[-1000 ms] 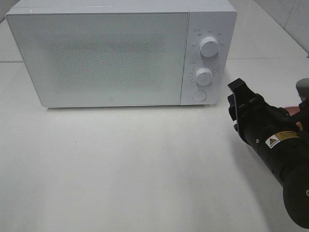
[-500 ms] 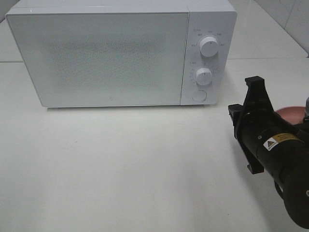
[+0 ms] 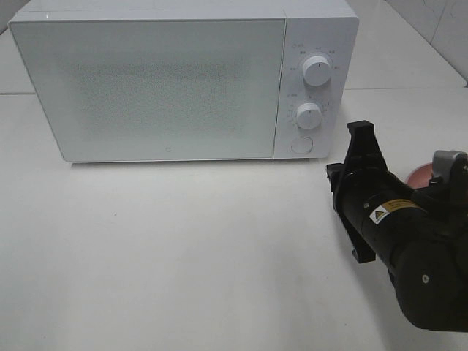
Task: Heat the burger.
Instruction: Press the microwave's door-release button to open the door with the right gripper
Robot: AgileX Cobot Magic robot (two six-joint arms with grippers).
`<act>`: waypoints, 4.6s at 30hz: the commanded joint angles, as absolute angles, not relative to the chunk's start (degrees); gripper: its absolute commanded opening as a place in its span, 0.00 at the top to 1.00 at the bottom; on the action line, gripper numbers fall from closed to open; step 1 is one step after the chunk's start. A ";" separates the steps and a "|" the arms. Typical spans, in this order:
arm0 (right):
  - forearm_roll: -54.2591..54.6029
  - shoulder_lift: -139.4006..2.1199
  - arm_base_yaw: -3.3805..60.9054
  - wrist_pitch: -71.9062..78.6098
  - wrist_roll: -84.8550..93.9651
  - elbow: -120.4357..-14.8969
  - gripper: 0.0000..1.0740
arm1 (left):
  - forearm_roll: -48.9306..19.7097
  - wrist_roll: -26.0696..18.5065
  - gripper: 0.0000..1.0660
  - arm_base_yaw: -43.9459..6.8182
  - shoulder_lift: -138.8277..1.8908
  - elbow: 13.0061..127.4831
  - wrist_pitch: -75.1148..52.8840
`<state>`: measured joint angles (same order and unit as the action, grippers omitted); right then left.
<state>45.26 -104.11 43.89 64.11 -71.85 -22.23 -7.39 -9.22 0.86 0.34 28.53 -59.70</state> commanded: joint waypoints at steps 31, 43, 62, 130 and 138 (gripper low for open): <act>38.50 -114.19 32.31 52.71 -72.31 -38.39 1.00 | -7.68 -8.71 0.04 0.57 1.78 28.36 -59.47; 39.71 -119.63 32.26 51.91 -73.57 -45.49 1.00 | -7.68 -8.71 0.04 0.57 1.78 28.36 -59.47; 40.62 -123.24 28.88 51.11 -73.80 -49.96 1.00 | -7.68 -8.71 0.04 0.57 1.78 28.36 -59.47; 50.99 -125.42 32.37 62.05 -71.56 -58.44 1.00 | -7.62 -8.77 0.04 0.57 1.83 28.36 -59.47; 51.91 -125.42 32.26 63.14 -68.75 -62.05 1.00 | -7.62 -8.77 0.04 0.57 1.83 28.36 -59.47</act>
<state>59.64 -126.28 33.98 52.71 -69.61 -57.87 -7.39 -9.22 0.86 0.34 28.53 -59.70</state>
